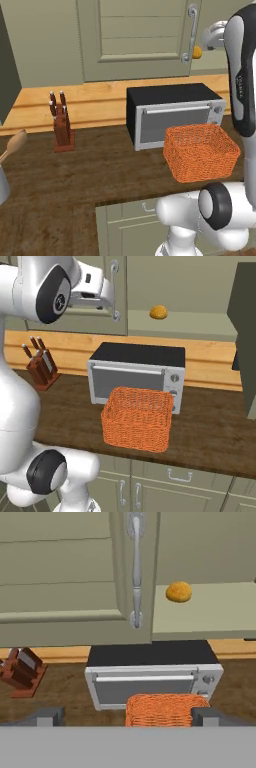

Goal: Open the cabinet, pick up the bread from the cabinet and place it in the basket. Then move the basket to the dining counter.

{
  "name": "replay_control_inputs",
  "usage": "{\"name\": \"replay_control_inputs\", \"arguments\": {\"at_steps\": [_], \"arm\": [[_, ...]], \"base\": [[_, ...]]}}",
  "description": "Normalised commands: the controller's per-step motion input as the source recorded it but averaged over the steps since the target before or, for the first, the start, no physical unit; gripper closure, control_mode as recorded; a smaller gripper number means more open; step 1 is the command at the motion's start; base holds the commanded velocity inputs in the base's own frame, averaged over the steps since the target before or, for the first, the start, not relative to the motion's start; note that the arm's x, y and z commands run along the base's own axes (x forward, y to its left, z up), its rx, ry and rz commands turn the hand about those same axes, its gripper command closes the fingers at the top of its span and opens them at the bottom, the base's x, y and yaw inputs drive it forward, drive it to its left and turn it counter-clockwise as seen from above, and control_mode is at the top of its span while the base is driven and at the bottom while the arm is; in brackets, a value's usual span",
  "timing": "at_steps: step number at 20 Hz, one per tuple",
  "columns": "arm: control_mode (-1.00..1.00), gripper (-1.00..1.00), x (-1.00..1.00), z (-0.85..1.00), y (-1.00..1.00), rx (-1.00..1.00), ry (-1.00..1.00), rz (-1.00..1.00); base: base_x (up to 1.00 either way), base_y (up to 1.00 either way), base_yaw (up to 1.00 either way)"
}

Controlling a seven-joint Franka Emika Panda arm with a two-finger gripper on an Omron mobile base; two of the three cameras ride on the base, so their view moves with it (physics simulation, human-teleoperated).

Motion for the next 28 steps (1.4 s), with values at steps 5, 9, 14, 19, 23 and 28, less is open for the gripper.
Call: {"name": "replay_control_inputs", "arguments": {"at_steps": [5, 9, 14, 19, 23, 28], "arm": [[-1.00, -1.00, 0.59, 0.01, 0.00, 0.11, -0.01, 0.02], [-1.00, -1.00, 0.61, 0.01, 0.00, 0.01, 0.00, 0.00], [-1.00, -1.00, 0.68, 0.00, 0.00, 0.00, 0.00, 0.00], [-1.00, -1.00, 0.62, 0.00, -0.11, -0.05, 0.00, 0.00], [-1.00, -1.00, 0.56, 0.00, -0.13, -0.12, 0.00, 0.00], [-1.00, -1.00, 0.49, -0.01, -0.03, -0.09, 0.00, 0.00]], "base": [[0.00, 0.00, 0.00], [0.00, 0.00, 0.00], [0.00, 0.00, 0.00], [0.00, 0.00, 0.00], [0.00, 0.00, 0.00], [0.00, 0.00, 0.00]]}}
